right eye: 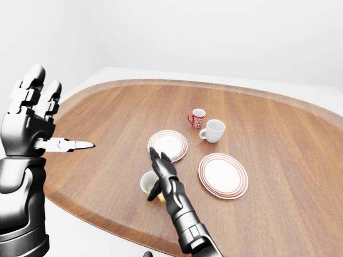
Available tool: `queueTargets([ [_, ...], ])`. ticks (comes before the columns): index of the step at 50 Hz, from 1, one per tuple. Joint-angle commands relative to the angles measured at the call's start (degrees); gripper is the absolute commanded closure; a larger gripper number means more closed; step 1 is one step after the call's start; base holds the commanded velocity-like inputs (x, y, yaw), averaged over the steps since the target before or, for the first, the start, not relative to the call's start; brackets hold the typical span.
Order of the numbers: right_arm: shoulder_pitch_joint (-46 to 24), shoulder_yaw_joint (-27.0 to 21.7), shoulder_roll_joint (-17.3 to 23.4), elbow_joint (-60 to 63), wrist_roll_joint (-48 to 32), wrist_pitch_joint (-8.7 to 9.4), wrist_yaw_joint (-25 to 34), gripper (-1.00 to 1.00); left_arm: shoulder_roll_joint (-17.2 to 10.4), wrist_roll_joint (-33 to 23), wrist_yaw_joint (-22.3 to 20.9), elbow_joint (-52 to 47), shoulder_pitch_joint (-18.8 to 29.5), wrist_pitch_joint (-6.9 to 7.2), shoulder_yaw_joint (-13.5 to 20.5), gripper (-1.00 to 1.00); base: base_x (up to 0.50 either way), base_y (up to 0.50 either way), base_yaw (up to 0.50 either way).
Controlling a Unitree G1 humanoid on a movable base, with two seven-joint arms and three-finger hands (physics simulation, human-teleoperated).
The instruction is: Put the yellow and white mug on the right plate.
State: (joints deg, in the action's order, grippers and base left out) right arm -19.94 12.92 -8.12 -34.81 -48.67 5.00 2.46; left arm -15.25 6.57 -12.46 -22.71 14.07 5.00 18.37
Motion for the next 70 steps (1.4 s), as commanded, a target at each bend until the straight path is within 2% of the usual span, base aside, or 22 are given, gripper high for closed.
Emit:
queueTargets([
  [1, -0.5, -0.4, 0.2, -3.7, 0.1, 0.0, -1.8, -1.0, 0.1, -0.1, -0.1, 0.4, 0.0, 0.0, -0.1, -0.89, 0.0, 0.0, 0.0],
  [25, 0.4, 0.1, 0.1, -4.8, -0.7, 0.0, -2.6, -1.0, 0.0, -0.1, -0.1, 0.2, 0.0, 0.0, -0.1, -0.89, 0.0, 0.0, 0.0],
  [37, -2.0, -0.4, -0.1, -9.6, -0.8, -1.46, -4.3, -1.0, 0.1, -0.1, -0.1, 0.1, -0.1, 0.0, 0.0, -0.89, 0.0, 0.0, 0.0],
  [52, -2.8, -0.7, -0.3, -10.3, -0.9, -1.21, -4.2, -1.0, 0.1, -0.2, -0.1, 0.0, -0.1, 0.0, -0.1, -0.89, 0.0, 0.0, 0.0],
  [56, -3.2, -0.7, -0.3, -11.3, -0.9, -1.48, -4.7, -1.0, 0.2, -0.2, -0.2, 0.0, -0.2, 0.0, -0.1, -0.89, 0.0, 0.0, 0.0],
  [60, -3.9, -0.9, -0.3, -13.8, -1.0, -2.51, -5.8, -1.0, 0.1, -0.2, -0.2, -0.2, -0.1, 0.0, -0.1, -0.89, 0.0, 0.0, 0.0],
  [70, -3.5, -0.7, -0.4, -13.8, -1.5, -2.56, -5.8, -1.0, 0.2, -0.2, -0.2, 0.0, -0.2, 0.0, -0.2, -0.89, 0.0, 0.0, 0.0],
])
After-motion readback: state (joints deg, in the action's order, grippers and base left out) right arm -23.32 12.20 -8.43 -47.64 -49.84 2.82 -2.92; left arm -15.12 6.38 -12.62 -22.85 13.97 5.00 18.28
